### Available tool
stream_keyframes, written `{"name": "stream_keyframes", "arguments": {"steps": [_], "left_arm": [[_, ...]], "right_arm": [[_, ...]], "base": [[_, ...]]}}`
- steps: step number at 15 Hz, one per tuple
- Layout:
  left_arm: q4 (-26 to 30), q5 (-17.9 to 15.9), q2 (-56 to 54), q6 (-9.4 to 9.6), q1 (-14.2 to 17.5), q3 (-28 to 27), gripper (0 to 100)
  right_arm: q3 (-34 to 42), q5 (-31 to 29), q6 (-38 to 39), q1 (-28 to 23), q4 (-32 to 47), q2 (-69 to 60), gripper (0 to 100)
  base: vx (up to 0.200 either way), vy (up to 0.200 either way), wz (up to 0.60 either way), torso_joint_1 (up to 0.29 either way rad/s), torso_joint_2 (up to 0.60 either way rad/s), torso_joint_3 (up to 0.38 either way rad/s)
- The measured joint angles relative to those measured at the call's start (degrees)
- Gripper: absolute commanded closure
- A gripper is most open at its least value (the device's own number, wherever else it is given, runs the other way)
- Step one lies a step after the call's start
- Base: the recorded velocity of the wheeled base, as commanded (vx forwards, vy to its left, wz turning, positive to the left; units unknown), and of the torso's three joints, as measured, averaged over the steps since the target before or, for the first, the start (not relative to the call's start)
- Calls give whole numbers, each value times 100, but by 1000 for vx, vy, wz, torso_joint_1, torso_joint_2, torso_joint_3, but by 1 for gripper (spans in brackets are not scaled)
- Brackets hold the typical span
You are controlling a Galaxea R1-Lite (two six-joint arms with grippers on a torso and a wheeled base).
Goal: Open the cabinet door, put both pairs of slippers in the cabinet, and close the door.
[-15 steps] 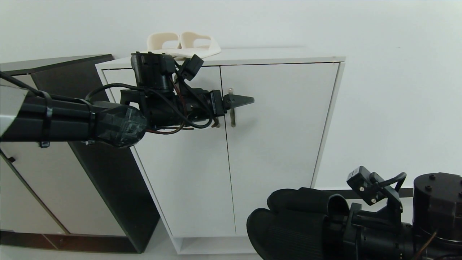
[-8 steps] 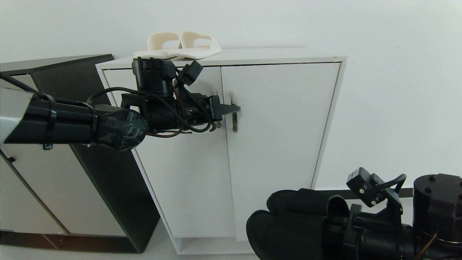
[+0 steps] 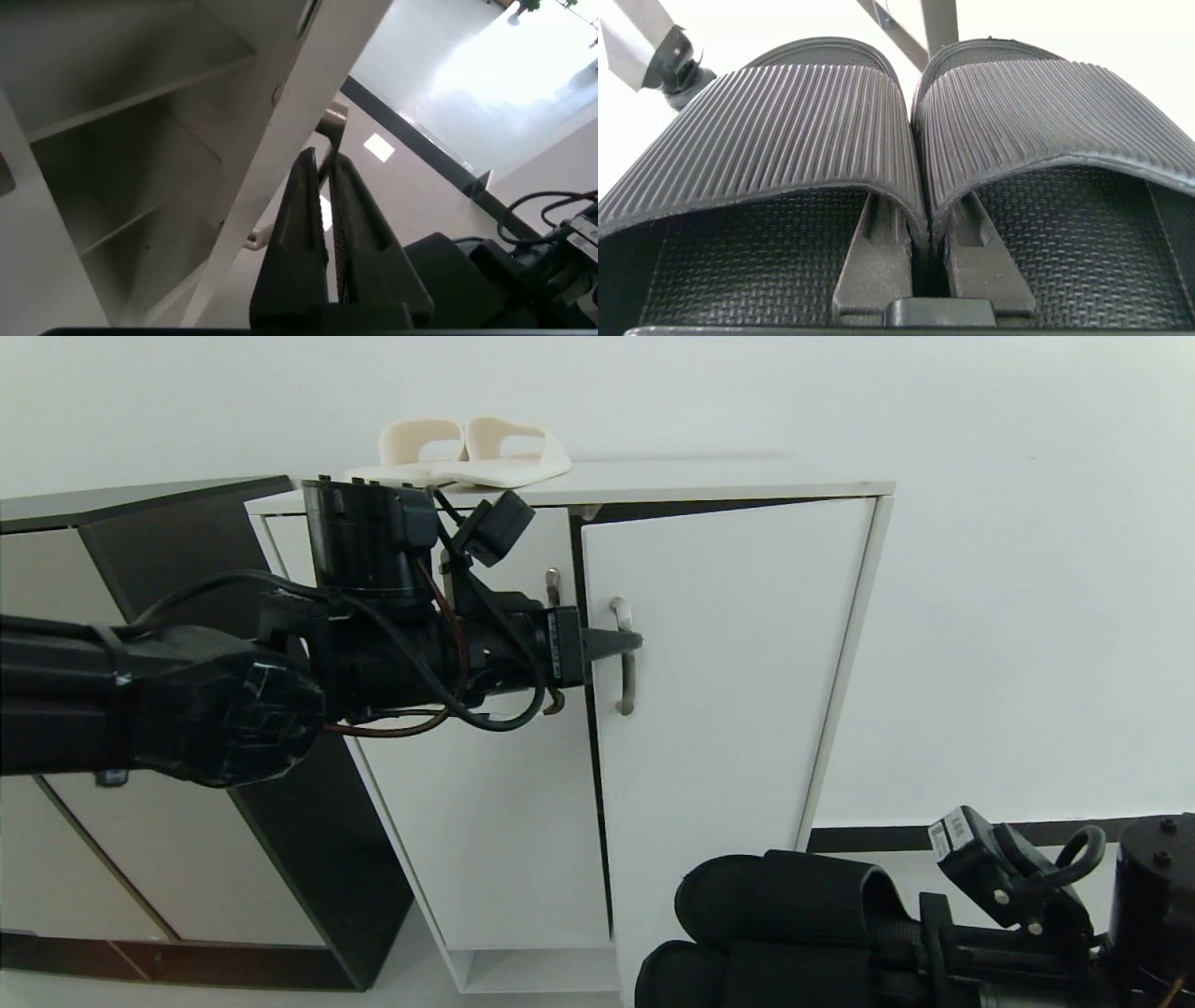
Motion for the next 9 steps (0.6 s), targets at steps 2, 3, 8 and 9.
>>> {"name": "stream_keyframes", "arguments": {"steps": [2,3,8,9], "left_arm": [[0,66,-172,115,-83,234,100],[-1,118,-251,161,-111,333,100],[-1,217,-1147,229,-282,1328,100],[-20,217,-1401,222,-276,1526,100]], "right_arm": [[44,9,7,0,-9,-30,100],[48,9,7,0,-11,-39,100],[61,24,5,0,-11,-74,100],[61,24,2,0,-11,-78,100]], "base": [[0,0,0,0,0,0],[0,0,0,0,0,0],[0,0,0,0,0,0],[0,0,0,0,0,0]]}}
